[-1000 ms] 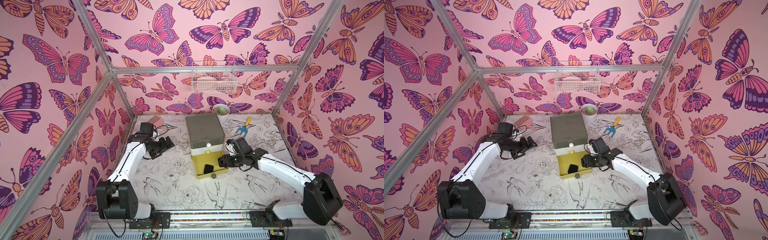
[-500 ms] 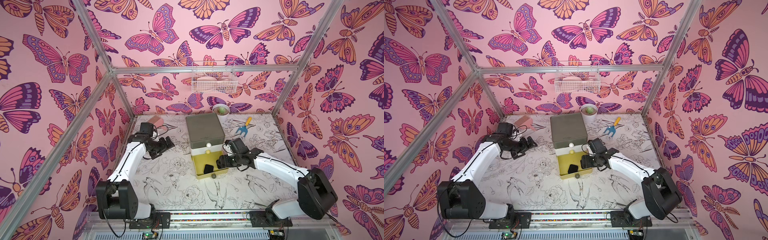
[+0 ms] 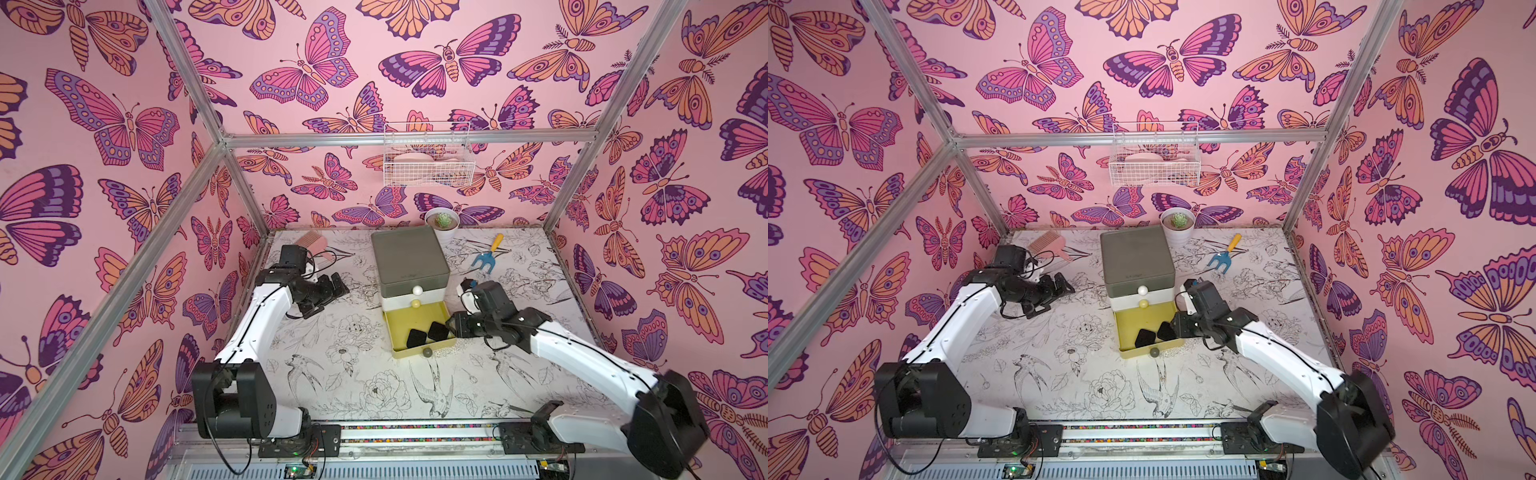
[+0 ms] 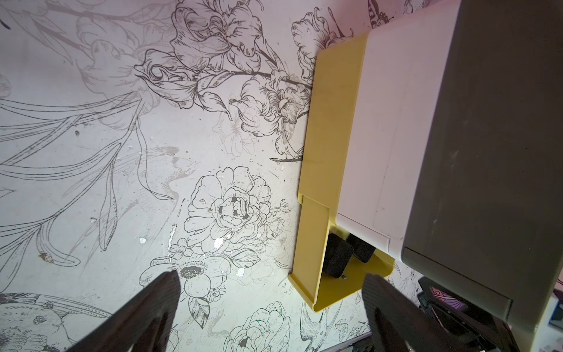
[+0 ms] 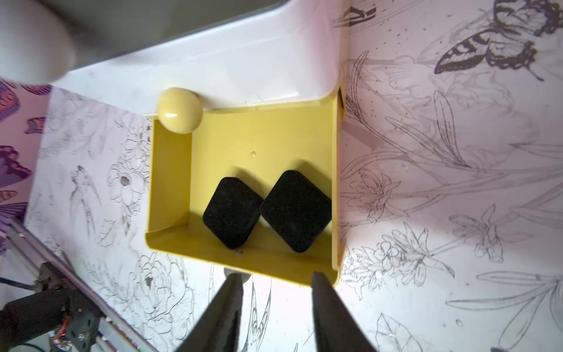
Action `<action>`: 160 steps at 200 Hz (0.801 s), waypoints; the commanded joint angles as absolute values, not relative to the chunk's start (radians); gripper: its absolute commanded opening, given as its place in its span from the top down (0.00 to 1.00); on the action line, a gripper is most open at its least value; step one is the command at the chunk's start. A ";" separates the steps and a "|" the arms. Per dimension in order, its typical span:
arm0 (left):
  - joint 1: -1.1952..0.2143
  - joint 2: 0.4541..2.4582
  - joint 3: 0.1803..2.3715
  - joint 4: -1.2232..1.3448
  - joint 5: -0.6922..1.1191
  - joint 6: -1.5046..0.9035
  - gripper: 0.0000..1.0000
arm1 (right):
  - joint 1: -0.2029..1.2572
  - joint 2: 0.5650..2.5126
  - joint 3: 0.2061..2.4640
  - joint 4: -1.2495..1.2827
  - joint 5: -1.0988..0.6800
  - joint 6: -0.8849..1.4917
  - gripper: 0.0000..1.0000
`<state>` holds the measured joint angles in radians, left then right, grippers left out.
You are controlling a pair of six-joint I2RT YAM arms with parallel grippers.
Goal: Place the brooch boxes into the drawer by color
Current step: Place the brooch box in the drawer, then close the drawer in the storage box.
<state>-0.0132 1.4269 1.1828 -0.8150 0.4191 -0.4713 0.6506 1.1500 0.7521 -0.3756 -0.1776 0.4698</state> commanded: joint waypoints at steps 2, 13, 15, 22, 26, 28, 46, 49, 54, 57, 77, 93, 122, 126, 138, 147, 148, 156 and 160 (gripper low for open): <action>-0.008 1.421 1.178 -0.824 0.421 -0.457 0.00 | 0.658 1.042 0.631 -0.308 -0.225 0.534 0.85; -0.008 1.421 1.177 -0.824 0.419 -0.458 0.00 | 0.658 1.026 0.584 -0.323 -0.235 0.561 1.00; -0.008 1.421 1.177 -0.824 0.419 -0.459 0.00 | 0.658 1.024 0.576 -0.327 -0.236 0.567 1.00; -0.009 1.422 1.175 -0.822 0.419 -0.459 0.00 | 0.658 1.026 0.555 -0.325 -0.246 0.584 1.00; -0.009 1.422 1.174 -0.821 0.419 -0.459 0.00 | 0.658 1.029 0.544 -0.314 -0.255 0.591 1.00; -0.009 1.422 1.174 -0.822 0.420 -0.460 0.00 | 0.659 1.031 0.536 -0.306 -0.260 0.594 1.00; -0.009 1.427 1.171 -0.820 0.419 -0.459 0.00 | 0.658 1.064 0.509 -0.256 -0.278 0.627 1.00; -0.010 1.428 1.170 -0.820 0.419 -0.459 0.00 | 0.657 1.074 0.511 -0.252 -0.278 0.627 1.00; -0.011 1.430 1.170 -0.820 0.419 -0.460 0.00 | 0.654 1.093 0.518 -0.256 -0.280 0.623 1.00; -0.010 1.430 1.171 -0.819 0.419 -0.460 0.00 | 0.653 1.104 0.526 -0.262 -0.282 0.617 1.00; -0.012 1.434 1.170 -0.817 0.419 -0.462 0.00 | 0.648 1.195 0.578 -0.286 -0.308 0.582 1.00; -0.014 1.438 1.170 -0.817 0.418 -0.462 0.00 | 0.648 1.272 0.608 -0.267 -0.326 0.569 1.00; -0.015 1.439 1.170 -0.816 0.415 -0.462 0.00 | 0.647 1.382 0.655 -0.213 -0.334 0.515 1.00; -0.015 1.440 1.169 -0.817 0.415 -0.462 0.00 | 0.646 1.390 0.660 -0.204 -0.330 0.508 1.00; -0.015 1.438 1.166 -0.816 0.412 -0.463 0.00 | 0.640 1.405 0.667 -0.166 -0.326 0.502 1.00; -0.017 1.436 1.163 -0.816 0.412 -0.464 0.00 | 0.635 1.417 0.675 -0.139 -0.328 0.500 1.00; -0.017 1.436 1.162 -0.815 0.411 -0.465 0.00 | 0.634 1.419 0.677 -0.137 -0.328 0.500 1.00; -0.017 1.435 1.158 -0.815 0.412 -0.467 0.00 | 0.629 1.435 0.689 -0.121 -0.330 0.496 1.00; -0.016 1.435 1.157 -0.814 0.412 -0.468 0.00 | 0.628 1.444 0.697 -0.116 -0.334 0.492 1.00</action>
